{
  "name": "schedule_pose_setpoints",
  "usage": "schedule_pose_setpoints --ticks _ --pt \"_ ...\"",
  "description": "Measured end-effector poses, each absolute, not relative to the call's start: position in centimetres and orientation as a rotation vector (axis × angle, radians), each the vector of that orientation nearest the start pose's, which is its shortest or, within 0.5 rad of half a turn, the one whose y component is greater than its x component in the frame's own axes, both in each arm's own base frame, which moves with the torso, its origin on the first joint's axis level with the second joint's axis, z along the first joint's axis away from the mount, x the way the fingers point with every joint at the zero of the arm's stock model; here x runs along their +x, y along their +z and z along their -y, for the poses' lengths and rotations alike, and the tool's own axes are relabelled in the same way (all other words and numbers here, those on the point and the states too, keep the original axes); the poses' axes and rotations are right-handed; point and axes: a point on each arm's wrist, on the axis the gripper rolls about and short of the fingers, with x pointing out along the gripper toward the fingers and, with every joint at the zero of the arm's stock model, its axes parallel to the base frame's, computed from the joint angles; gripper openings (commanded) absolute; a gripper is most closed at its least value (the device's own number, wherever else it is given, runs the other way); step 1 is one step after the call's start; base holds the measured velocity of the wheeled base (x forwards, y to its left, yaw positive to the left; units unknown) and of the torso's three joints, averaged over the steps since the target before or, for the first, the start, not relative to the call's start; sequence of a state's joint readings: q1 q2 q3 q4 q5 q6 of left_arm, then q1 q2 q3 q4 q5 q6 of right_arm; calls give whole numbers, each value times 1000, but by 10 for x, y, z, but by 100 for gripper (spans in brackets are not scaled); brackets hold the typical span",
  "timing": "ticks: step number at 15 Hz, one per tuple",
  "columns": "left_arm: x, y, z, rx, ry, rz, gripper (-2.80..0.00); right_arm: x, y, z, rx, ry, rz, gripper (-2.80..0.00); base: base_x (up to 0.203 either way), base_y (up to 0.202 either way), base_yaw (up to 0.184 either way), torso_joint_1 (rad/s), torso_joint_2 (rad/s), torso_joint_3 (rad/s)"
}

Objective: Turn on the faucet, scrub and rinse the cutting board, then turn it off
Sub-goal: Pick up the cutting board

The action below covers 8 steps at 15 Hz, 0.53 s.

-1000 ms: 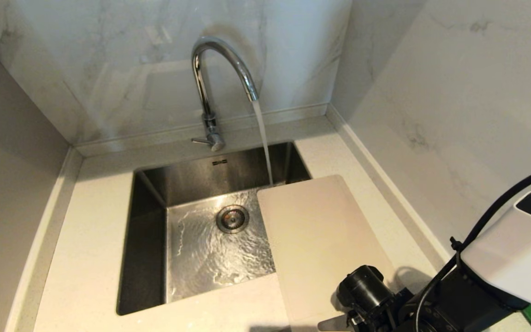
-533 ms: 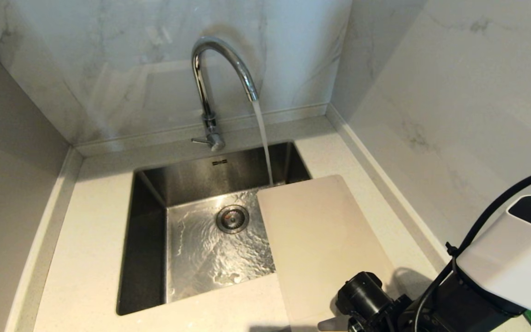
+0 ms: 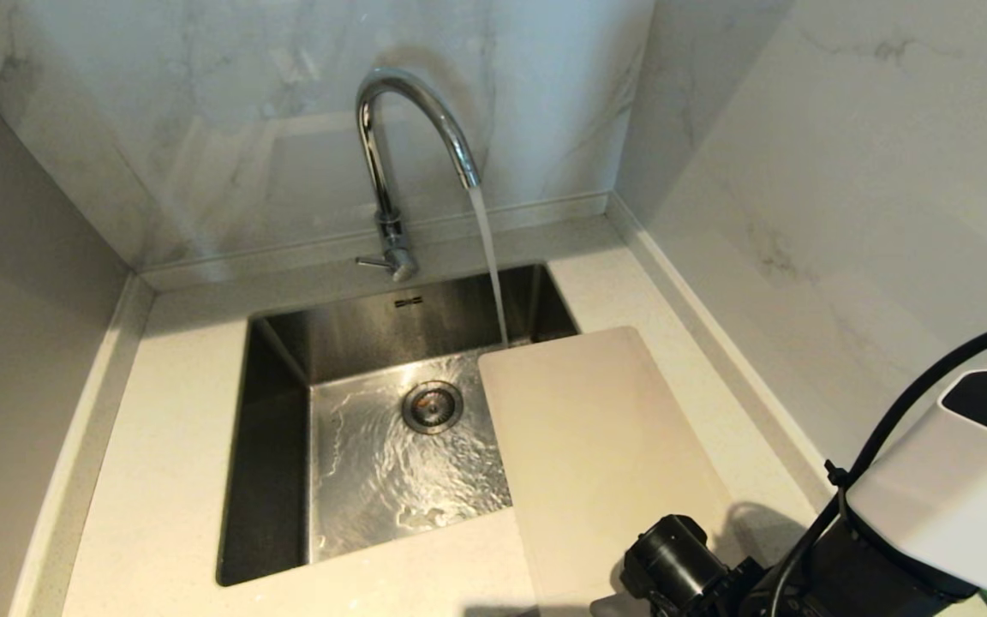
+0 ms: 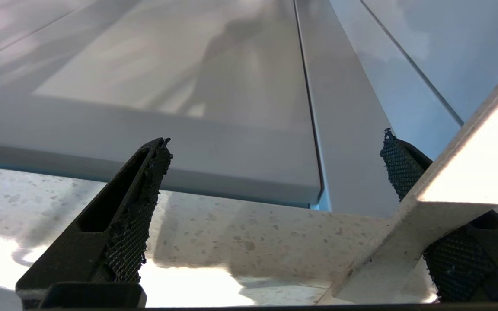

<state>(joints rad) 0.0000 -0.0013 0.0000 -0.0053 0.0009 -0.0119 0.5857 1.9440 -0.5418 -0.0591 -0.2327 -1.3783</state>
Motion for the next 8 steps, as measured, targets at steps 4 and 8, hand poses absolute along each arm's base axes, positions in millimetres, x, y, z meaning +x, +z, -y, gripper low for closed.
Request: schedule_pose_setpoints --ticks 4,8 --pt "-23 76 0 -11 1 7 -280 197 18 -125 -1673 1156 -892 0 0 0 0 0 0 0" --pt "-23 76 0 -12 1 7 -280 201 11 -128 -1653 1107 -811 0 0 0 0 0 0 0"
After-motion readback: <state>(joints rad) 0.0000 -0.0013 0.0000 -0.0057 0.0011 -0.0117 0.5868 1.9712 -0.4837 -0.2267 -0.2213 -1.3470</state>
